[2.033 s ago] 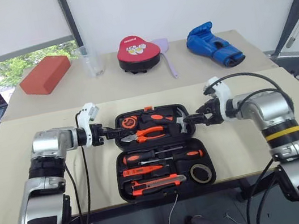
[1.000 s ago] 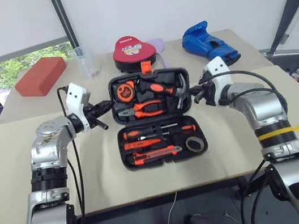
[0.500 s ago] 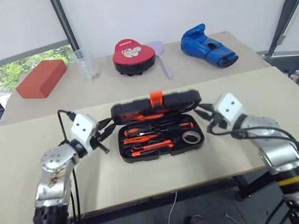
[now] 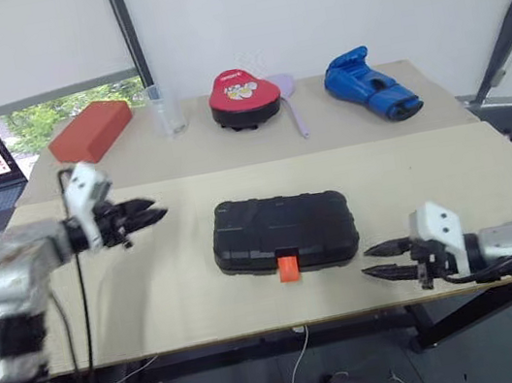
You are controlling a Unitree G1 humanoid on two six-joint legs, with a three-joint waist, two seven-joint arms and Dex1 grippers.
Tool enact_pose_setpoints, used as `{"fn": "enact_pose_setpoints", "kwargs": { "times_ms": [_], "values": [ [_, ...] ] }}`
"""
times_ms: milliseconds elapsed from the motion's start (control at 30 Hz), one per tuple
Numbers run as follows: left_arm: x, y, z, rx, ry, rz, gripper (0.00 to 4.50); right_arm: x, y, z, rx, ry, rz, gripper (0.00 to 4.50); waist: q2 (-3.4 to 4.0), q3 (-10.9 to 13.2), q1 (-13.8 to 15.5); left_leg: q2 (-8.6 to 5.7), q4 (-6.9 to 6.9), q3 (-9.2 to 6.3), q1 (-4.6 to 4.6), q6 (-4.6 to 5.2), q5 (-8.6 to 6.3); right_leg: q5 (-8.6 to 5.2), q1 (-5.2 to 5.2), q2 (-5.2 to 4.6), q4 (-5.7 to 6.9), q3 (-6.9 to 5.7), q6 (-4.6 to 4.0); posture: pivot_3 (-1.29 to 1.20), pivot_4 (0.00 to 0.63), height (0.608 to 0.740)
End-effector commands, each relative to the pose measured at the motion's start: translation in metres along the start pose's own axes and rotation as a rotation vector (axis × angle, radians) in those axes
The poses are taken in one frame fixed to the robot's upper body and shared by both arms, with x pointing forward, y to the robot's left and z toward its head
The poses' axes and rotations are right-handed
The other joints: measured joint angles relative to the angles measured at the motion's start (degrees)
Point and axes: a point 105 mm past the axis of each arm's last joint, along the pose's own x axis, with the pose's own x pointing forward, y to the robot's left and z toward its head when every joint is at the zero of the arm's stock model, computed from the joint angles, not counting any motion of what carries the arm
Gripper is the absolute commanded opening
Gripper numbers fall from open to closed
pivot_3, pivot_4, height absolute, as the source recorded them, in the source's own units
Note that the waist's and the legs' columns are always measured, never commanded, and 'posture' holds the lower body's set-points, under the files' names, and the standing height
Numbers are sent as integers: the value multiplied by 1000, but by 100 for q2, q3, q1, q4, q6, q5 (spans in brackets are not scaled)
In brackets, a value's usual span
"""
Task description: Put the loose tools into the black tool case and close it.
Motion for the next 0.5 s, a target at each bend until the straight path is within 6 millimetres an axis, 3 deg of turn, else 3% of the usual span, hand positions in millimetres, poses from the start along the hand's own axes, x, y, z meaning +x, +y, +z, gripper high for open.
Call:
{"fn": "enact_pose_setpoints", "kwargs": {
  "times_ms": [33, 133, 233, 367, 500],
  "values": [
    [31, 1, 8, 161, 10, -16, 69, 14, 5, 10, -89, 0, 43, 21, -7, 3, 10, 0, 1, 0, -6, 0, 0, 0, -5, 1, -5, -3, 0, 0, 150, 740],
    [60, -8, 7, 249, 47, -47, 14, 24, 4, 8, -122, 24, 64, 0, -8, 3, -26, 0, 3, 1, -26, 3, 0, 1, -24, 0, -7, -5, -1, 0, 150, 740],
    [81, -26, -8, 394, 152, -132, 14, 37, -15, 2, -193, 88, -28, 0, -10, 3, -73, -5, 16, 1, -75, 51, 26, 2, -62, -2, 12, -13, -2, 0, 150, 740],
    [80, -42, -24, 442, 234, -292, 14, 34, -44, -5, -200, 127, -170, 0, -12, 4, -107, -6, 23, 1, -100, 52, 26, 3, -86, -8, 14, -12, -2, 0, 150, 740],
    [63, -61, -48, 430, 340, -530, 14, 19, -73, -9, -181, 129, -325, 0, -12, 4, -131, -8, 29, 1, -100, 53, 26, 3, -85, -7, 11, -9, -2, 0, 150, 740]
  ]
}}
